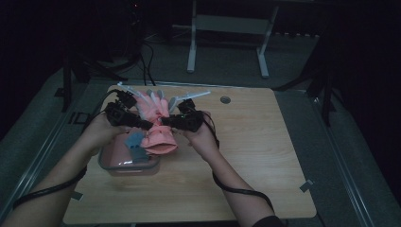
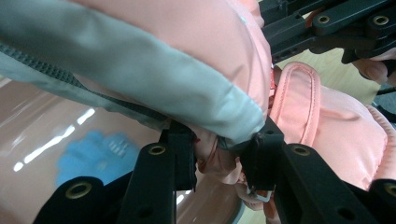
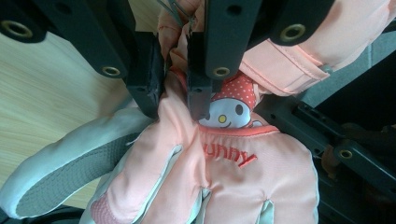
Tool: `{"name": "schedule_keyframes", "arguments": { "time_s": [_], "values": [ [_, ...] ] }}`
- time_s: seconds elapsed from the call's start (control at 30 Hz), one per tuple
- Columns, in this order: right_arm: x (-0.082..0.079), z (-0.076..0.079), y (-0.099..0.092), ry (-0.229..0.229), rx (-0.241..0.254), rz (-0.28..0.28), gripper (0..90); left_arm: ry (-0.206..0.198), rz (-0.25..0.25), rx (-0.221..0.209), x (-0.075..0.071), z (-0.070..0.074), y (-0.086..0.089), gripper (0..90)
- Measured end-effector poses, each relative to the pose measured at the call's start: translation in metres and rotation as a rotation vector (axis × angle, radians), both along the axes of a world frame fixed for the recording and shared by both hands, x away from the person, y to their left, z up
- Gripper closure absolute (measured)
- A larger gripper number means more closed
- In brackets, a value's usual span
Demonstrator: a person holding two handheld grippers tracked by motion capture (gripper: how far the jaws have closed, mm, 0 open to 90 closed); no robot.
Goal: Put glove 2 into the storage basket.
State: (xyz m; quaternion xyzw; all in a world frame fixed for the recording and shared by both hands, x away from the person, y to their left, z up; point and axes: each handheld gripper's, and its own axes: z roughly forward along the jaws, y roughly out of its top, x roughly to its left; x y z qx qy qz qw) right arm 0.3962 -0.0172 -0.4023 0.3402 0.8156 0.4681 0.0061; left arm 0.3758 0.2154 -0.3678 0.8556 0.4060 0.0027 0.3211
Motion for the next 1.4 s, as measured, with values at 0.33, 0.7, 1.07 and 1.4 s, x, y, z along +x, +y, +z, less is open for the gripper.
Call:
{"name": "schedule_keyframes", "arguments": {
  "time_s": [0.33,0.7,1.07,1.4],
  "values": [
    [0.007,-0.022,0.064,0.038,0.024,0.041,77.7,0.042,0.032,0.066,0.002,-0.013,0.056,68.7],
    [0.014,-0.074,0.087,0.123,-0.084,0.029,77.4,0.152,0.021,0.070,0.017,-0.075,0.065,68.3],
    [0.022,-0.094,0.086,0.180,-0.196,0.046,75.5,0.202,0.033,0.050,0.024,-0.105,0.061,67.5],
    [0.021,-0.092,0.093,0.134,-0.253,0.032,64.6,0.228,0.059,0.017,0.027,-0.111,0.066,65.6]
  ]
}}
